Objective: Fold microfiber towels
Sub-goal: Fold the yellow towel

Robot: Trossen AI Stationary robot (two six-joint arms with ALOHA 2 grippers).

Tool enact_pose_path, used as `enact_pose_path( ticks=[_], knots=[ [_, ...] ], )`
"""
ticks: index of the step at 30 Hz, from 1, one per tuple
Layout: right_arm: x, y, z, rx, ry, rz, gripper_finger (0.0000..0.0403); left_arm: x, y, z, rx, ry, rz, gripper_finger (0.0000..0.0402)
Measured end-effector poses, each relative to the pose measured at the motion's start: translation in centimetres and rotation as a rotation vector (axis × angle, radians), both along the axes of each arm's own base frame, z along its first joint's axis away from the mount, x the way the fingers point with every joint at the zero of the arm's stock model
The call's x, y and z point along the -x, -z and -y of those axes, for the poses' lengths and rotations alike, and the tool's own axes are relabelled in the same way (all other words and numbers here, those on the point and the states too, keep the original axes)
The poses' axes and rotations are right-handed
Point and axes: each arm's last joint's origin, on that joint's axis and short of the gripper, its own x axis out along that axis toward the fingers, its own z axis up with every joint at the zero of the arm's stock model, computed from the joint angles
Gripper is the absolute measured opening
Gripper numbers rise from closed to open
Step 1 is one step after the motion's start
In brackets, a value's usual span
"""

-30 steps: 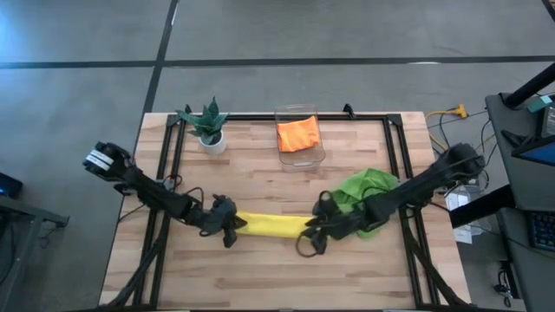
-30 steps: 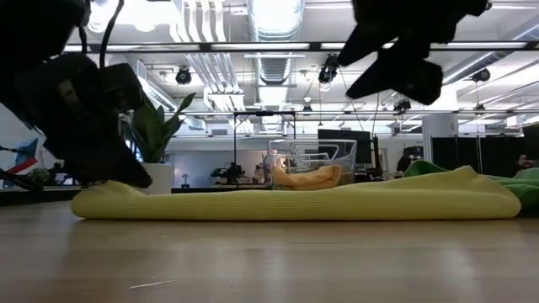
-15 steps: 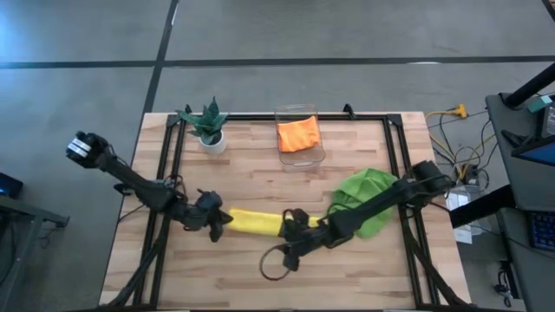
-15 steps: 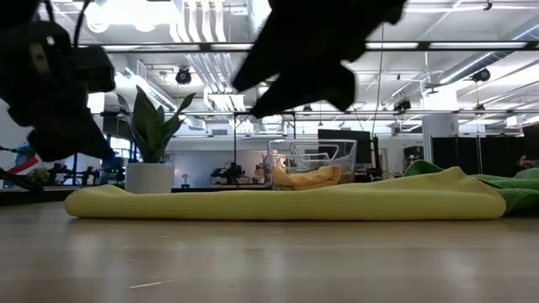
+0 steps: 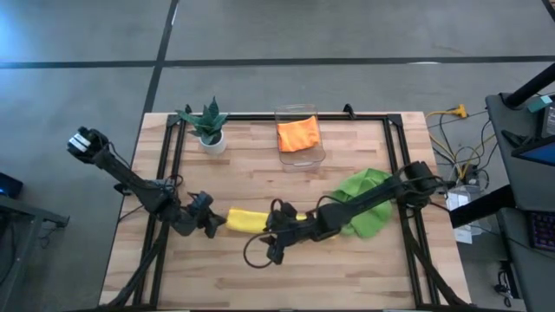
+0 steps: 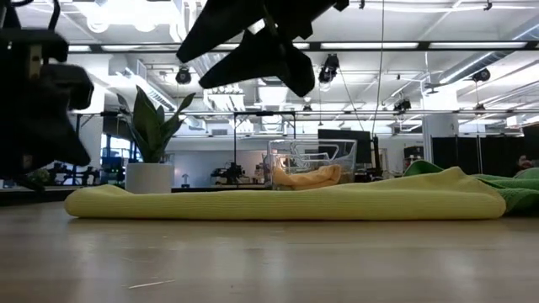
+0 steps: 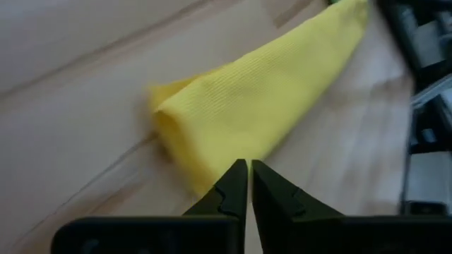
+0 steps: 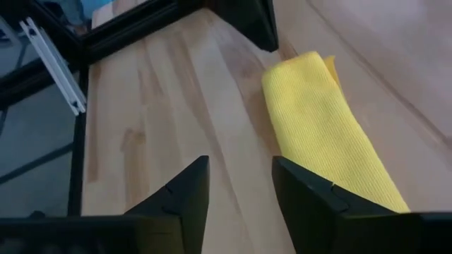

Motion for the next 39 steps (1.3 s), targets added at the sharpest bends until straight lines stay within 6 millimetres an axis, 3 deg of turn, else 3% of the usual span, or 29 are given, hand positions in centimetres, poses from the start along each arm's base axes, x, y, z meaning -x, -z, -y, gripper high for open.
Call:
enact_pose_path(
  ticks=[5,12,18,24,34,39],
  knots=[
    [0.0,0.1,0.5,-0.019,0.009,-0.022,0.0133,1.2,2.3,-0.8,0.112,-0.06,-0.074,0.006],
    [-0.9,1.8,3.7,-0.095,0.022,-0.133,0.0111,2.3,4.9,-1.7,0.252,-0.109,0.026,0.0188],
    [-2.4,1.2,6.3,-0.112,0.049,-0.095,0.0089,2.3,5.3,-2.3,0.271,-0.175,0.028,0.0258],
    [-4.6,0.9,7.4,-0.097,-0.061,-0.045,0.0098,2.2,5.2,-2.4,0.283,-0.175,0.035,0.0278],
    [-9.1,2.1,7.2,-0.038,-0.225,-0.228,0.0196,2.3,4.4,-1.3,0.309,0.062,0.034,0.0278],
    [-11.3,2.1,8.3,-0.031,-0.214,-0.238,0.0211,2.7,4.1,-0.4,0.336,0.142,0.047,0.0278]
  ],
)
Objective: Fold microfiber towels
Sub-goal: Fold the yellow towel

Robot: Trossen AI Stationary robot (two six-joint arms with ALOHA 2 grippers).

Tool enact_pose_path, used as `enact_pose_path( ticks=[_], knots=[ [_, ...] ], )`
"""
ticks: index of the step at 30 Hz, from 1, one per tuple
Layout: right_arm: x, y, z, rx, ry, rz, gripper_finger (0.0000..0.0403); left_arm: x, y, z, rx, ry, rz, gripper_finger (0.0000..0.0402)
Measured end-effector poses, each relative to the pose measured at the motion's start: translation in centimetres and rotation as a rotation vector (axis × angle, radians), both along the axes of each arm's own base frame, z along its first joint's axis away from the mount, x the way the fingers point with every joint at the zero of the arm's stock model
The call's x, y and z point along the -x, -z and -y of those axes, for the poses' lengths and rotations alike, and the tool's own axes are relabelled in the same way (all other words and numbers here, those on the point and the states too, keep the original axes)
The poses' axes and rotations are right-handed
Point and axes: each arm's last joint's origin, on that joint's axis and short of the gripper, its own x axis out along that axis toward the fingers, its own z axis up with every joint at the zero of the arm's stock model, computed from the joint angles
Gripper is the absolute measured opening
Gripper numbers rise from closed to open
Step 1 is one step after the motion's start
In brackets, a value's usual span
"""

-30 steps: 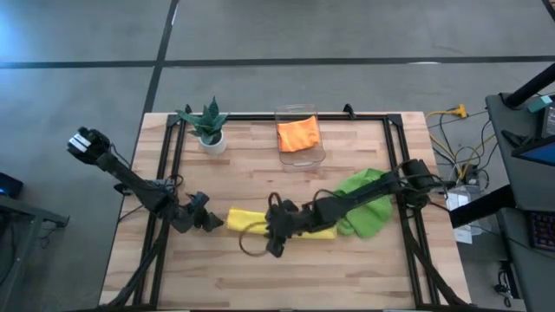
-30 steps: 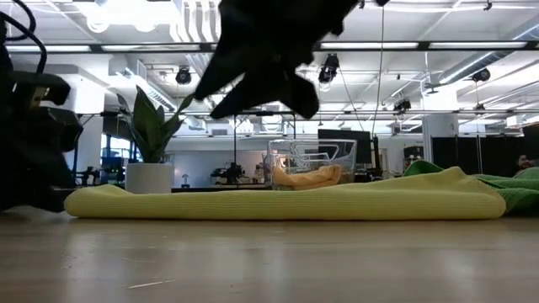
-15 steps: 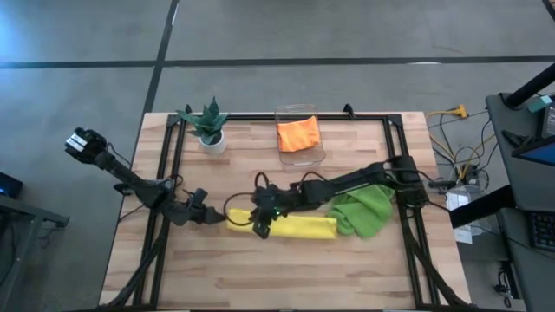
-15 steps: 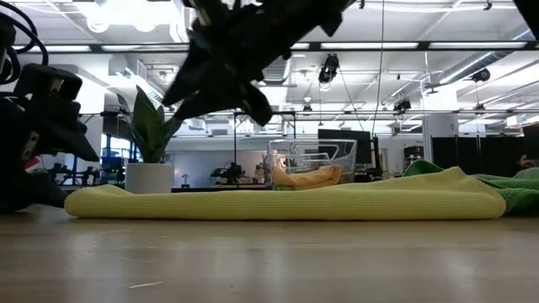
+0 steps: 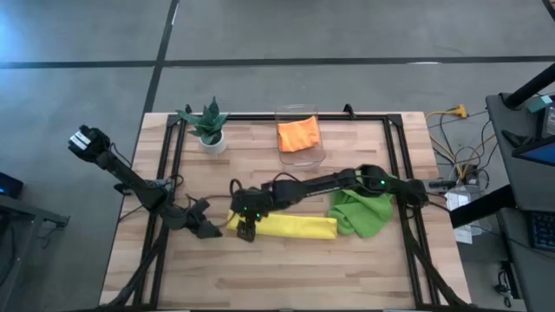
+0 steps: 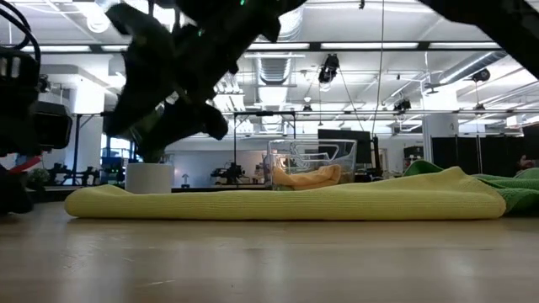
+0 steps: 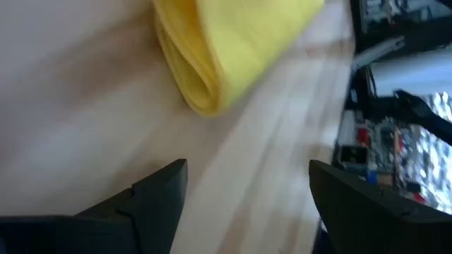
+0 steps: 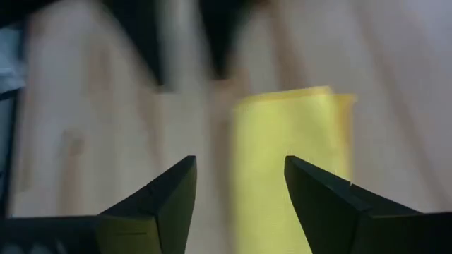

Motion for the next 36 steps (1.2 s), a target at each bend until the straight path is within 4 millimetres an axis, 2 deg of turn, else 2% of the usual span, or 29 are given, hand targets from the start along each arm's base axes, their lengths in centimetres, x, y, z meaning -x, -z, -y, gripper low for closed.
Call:
enact_pose_path(
  ticks=[5,8,13,18,22,27,30,33,36],
  knots=[
    [-0.7,0.4,1.4,-0.01,0.019,-0.029,0.0209,0.3,-0.6,1.0,0.068,0.066,0.042,0.0278],
    [-0.8,0.2,0.9,-0.058,-0.03,-0.021,0.0208,0.5,-1.0,1.4,0.099,0.099,0.065,0.0278],
    [-0.5,1.3,0.7,-0.044,-0.032,-0.054,0.0206,0.7,-0.8,1.8,0.076,0.118,0.064,0.0278],
    [-0.6,2.0,3.0,-0.024,0.024,-0.062,0.02,0.6,-0.7,1.9,0.064,0.103,0.069,0.0278],
    [-0.8,3.2,4.0,-0.016,0.02,-0.079,0.0196,0.5,-0.6,1.9,0.055,0.084,0.076,0.0278],
    [-0.9,5.5,3.7,-0.061,-0.026,-0.129,0.0196,0.5,-0.5,2.0,0.044,0.08,0.069,0.0278],
    [-0.9,5.9,3.6,-0.08,-0.039,-0.142,0.0196,0.5,-0.5,2.0,0.045,0.08,0.069,0.0278],
    [-0.9,6.2,3.6,-0.073,-0.048,-0.146,0.0183,0.5,-0.5,2.0,0.045,0.08,0.069,0.0278],
    [-0.9,6.2,3.7,-0.069,-0.053,-0.149,0.0148,0.5,-0.5,1.9,0.041,0.072,0.071,0.0278]
  ],
)
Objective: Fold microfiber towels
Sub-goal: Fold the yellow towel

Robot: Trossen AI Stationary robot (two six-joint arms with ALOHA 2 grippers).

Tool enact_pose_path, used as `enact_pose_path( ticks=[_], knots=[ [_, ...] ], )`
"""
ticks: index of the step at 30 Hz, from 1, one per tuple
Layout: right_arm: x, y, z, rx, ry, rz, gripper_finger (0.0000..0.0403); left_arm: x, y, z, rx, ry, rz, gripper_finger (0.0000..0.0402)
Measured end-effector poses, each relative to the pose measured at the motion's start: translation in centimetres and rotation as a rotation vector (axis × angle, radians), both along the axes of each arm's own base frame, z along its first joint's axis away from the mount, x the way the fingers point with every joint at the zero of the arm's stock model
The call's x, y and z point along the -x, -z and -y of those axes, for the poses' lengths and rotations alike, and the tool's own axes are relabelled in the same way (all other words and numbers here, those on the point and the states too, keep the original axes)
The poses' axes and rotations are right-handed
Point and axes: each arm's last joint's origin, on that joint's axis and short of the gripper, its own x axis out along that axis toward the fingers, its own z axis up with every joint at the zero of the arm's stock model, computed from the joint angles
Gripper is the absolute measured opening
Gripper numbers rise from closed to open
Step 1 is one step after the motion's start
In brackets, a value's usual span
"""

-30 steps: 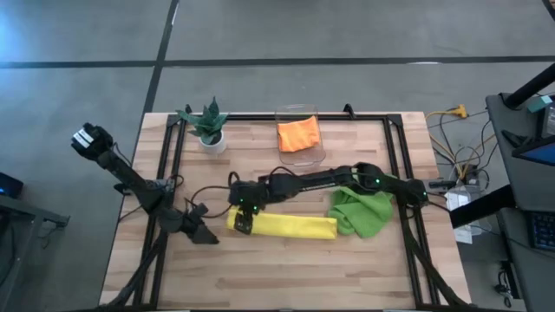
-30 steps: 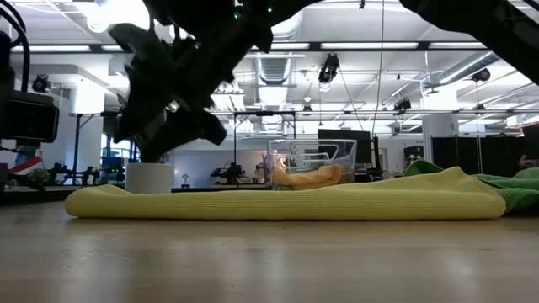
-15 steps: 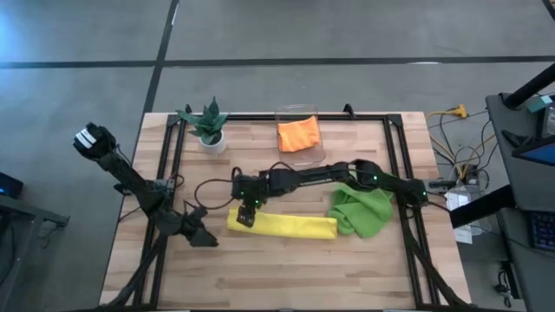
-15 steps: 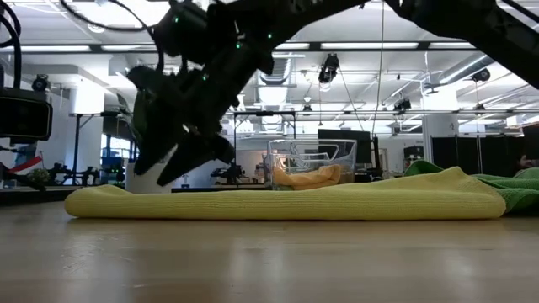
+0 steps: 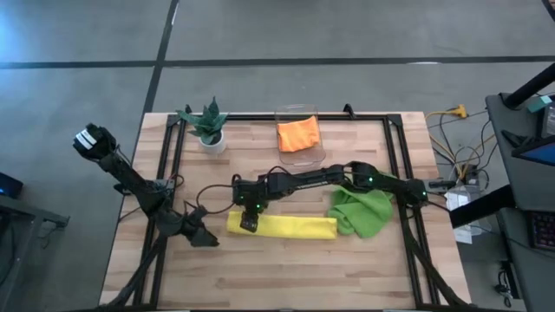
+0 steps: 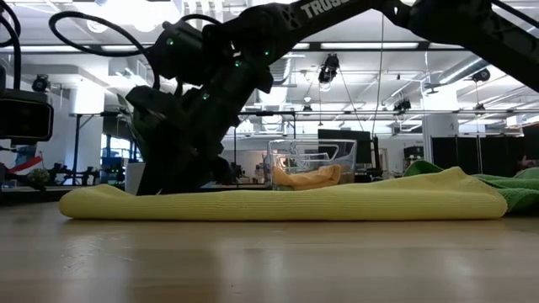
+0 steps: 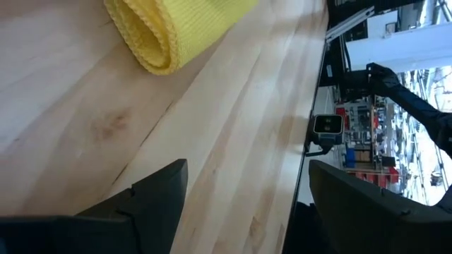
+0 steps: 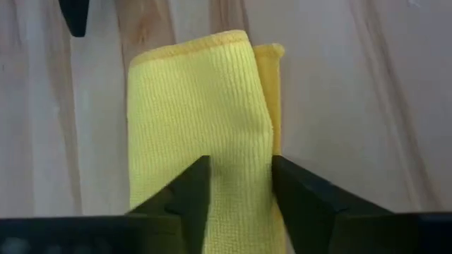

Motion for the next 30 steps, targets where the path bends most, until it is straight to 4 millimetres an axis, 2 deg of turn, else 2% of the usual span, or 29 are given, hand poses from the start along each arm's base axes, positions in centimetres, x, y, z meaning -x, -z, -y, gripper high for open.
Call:
enact_pose_path(
  ticks=[6,8,13,20,30],
  knots=[
    [0.2,0.4,-0.2,0.002,-0.047,-0.004,0.0036,-0.1,0.0,-0.1,-0.015,-0.043,0.013,0.0278],
    [0.2,0.4,-0.3,0.009,-0.062,-0.002,0.0017,-0.1,0.0,-0.2,-0.02,-0.059,0.017,0.0278],
    [0.2,0.0,-0.4,0.042,-0.094,0.03,0.001,-0.1,0.1,-0.5,-0.057,-0.129,0.036,0.0278],
    [0.2,-1.8,-1.0,0.123,-0.139,0.097,0.0009,-0.2,0.1,-1.1,-0.079,-0.332,0.098,0.0278],
    [0.4,-3.6,-1.9,0.131,-0.173,0.139,0.0009,-0.2,0.7,-1.2,-0.127,-0.347,0.078,0.0278]
  ],
)
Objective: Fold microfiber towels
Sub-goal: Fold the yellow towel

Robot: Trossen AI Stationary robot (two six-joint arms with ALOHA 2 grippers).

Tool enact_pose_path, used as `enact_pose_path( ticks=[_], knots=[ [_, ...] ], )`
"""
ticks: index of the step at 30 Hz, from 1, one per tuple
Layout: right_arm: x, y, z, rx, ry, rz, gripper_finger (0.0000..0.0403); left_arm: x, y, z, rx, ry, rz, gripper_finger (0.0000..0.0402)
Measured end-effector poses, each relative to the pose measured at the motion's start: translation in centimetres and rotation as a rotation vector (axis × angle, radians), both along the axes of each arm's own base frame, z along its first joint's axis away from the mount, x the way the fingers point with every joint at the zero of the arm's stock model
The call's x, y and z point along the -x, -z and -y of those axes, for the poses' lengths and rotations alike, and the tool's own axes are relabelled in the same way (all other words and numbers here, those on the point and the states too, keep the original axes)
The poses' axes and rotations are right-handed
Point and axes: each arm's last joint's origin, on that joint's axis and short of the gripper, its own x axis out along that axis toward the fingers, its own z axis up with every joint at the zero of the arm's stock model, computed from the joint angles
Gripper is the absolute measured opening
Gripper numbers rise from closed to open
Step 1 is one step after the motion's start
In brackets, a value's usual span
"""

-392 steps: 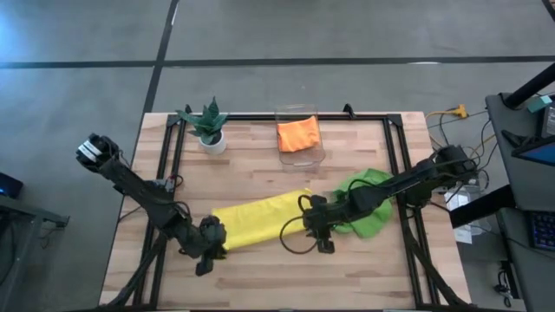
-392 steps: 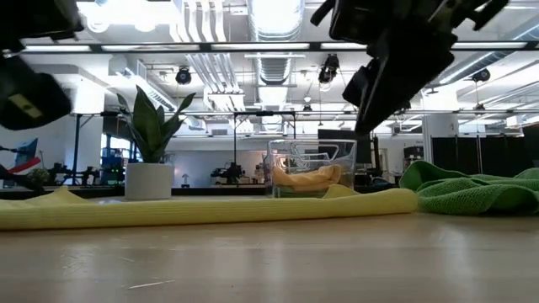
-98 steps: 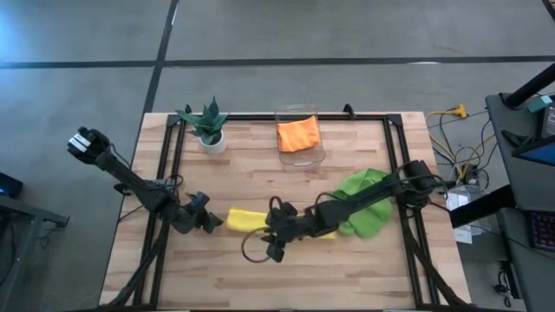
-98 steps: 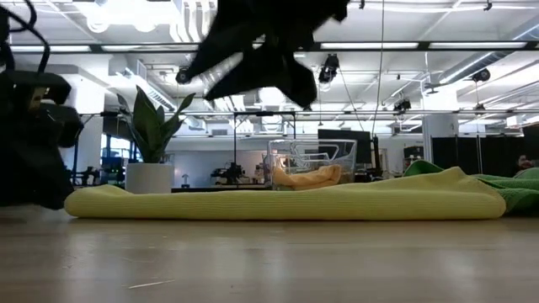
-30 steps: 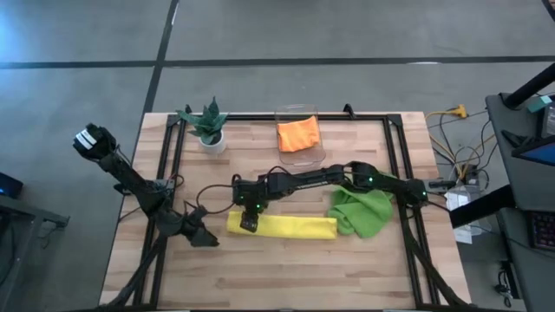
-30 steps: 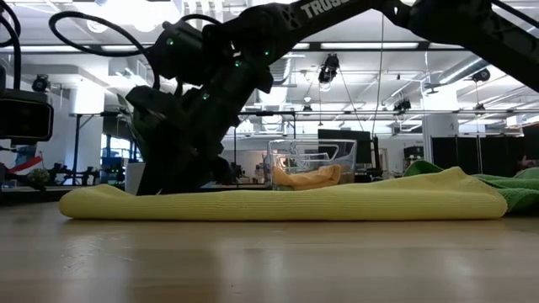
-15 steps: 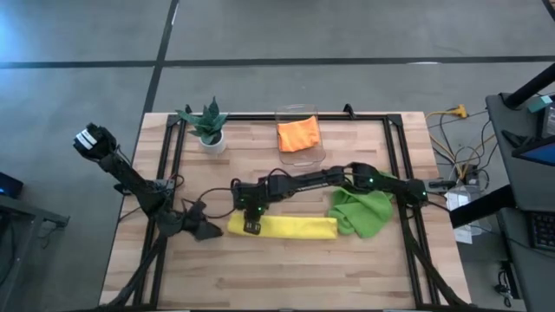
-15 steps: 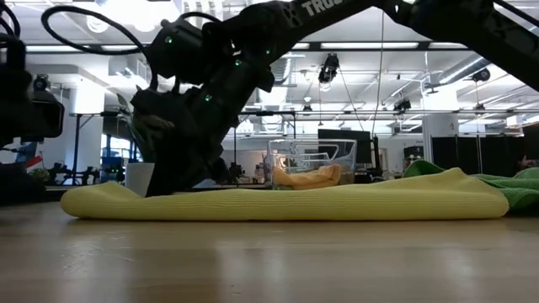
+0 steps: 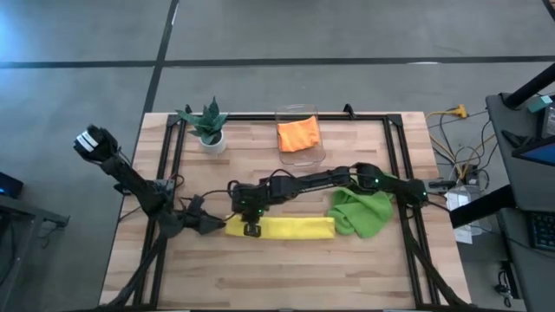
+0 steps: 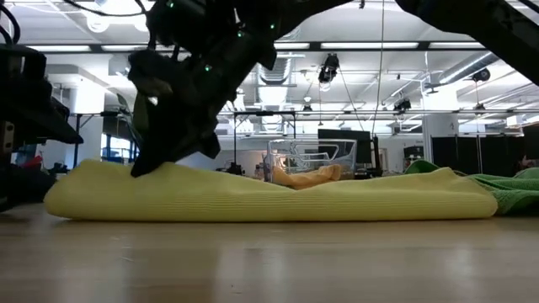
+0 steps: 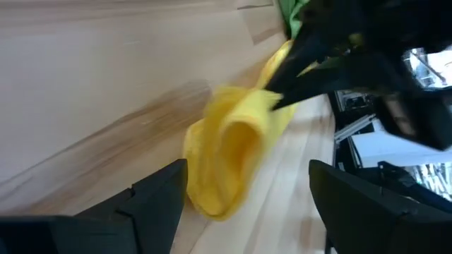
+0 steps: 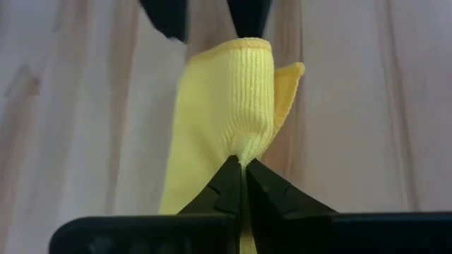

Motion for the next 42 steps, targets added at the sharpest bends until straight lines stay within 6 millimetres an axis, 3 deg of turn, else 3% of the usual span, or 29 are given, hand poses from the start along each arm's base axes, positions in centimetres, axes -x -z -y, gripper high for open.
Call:
enact_pose_path(
  ticks=[9,15,35,42],
  knots=[
    [1.0,-2.2,0.0,0.012,-0.047,0.037,0.0008,-0.4,0.3,0.5,-0.09,0.06,0.015,0.0278],
    [1.8,-2.6,0.0,0.003,-0.063,0.034,0.0008,-0.5,0.8,0.5,-0.124,0.049,0.005,0.0278],
    [3.2,1.7,0.0,-0.061,0.003,-0.038,0.001,-1.2,0.3,1.1,-0.051,0.008,0.101,0.0278],
    [3.0,1.7,-0.1,-0.083,0.0,-0.021,0.0069,-1.3,0.1,1.2,-0.024,0.01,0.118,0.0278]
  ],
)
